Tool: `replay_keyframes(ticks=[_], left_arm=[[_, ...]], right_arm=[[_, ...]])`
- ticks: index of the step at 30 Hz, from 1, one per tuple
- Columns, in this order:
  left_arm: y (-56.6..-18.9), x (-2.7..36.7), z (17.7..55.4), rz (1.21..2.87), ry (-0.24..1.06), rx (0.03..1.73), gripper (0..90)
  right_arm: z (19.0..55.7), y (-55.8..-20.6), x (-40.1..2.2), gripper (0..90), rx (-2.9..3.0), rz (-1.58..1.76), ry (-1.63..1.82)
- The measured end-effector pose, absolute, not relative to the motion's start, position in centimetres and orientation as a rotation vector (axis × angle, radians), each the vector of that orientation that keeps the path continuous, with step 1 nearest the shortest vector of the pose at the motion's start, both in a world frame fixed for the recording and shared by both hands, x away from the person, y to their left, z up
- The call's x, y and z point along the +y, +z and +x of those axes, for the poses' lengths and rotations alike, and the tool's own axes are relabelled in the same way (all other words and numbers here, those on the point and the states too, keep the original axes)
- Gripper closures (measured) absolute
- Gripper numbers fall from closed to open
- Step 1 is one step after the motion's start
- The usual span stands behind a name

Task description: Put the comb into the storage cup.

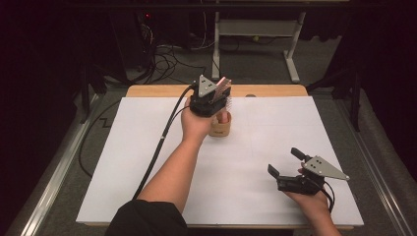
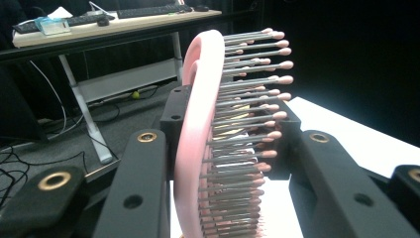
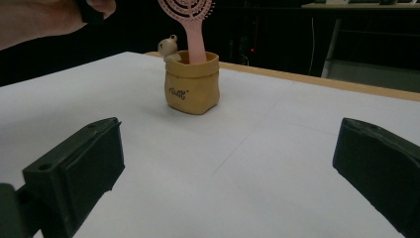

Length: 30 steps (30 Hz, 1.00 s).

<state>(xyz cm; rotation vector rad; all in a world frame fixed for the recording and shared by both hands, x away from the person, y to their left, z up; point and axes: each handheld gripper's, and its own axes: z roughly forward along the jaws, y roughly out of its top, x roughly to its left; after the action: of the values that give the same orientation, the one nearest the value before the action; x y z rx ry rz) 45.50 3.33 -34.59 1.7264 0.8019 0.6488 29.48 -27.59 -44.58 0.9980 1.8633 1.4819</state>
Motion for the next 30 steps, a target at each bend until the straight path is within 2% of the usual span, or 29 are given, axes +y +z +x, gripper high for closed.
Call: replay_keyframes(ticks=[30], left_arm=[[-35.6, 4.3, 46.3, 1.74, 0.619, 0.834, 62.0]], right_arm=[[29.4, -44.6, -27.5, 0.0, 1.861, 0.997, 1.484]])
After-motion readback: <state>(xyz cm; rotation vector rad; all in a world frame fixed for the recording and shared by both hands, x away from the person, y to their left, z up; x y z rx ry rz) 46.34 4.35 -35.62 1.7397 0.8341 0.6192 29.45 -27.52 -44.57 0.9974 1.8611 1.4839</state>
